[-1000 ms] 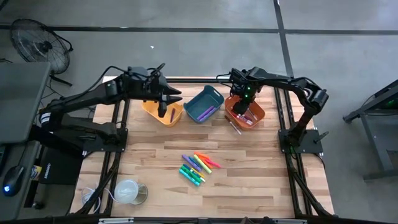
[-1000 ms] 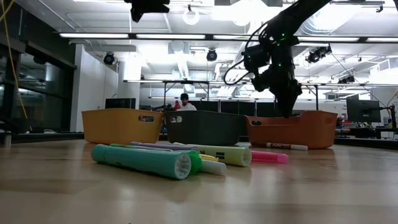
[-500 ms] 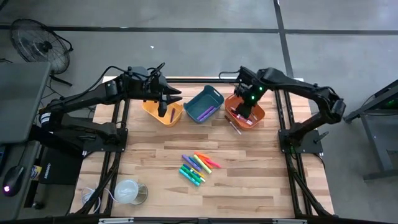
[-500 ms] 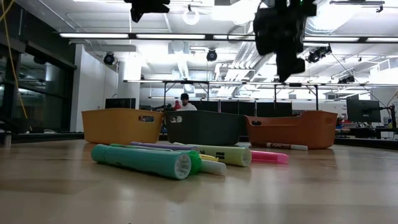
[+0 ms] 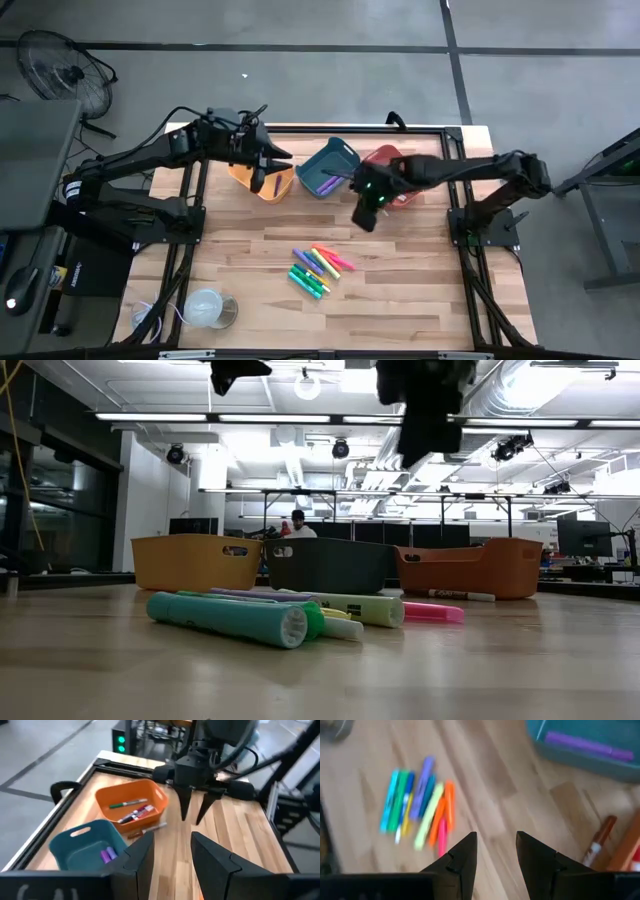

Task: Pick & Place Markers
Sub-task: Put the brown marker pen into the orange bin

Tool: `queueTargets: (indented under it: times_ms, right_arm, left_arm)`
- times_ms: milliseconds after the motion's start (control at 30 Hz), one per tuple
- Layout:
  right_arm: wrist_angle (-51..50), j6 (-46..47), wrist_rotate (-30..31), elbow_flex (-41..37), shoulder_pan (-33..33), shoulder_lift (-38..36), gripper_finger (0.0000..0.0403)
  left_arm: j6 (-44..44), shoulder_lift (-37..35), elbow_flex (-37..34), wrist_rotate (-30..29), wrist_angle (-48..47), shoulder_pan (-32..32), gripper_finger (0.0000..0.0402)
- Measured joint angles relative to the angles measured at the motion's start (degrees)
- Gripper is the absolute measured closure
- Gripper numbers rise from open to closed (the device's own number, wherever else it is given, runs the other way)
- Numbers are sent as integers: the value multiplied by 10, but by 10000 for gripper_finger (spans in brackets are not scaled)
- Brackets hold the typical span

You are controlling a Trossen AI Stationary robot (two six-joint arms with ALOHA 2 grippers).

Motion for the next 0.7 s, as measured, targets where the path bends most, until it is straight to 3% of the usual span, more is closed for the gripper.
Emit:
queueTargets:
  times_ms: [200,333,700]
  right_arm:
    - [-17,167,104,0,41,69,277]
    - [-65,215,109,0,48,130,277]
    - [-112,205,80,-1,35,242,271]
  left_arm:
    - [39,0,0,41,-55,0,276]
    - [53,0,0,64,-75,0,276]
    - [66,0,0,91,-74,0,276]
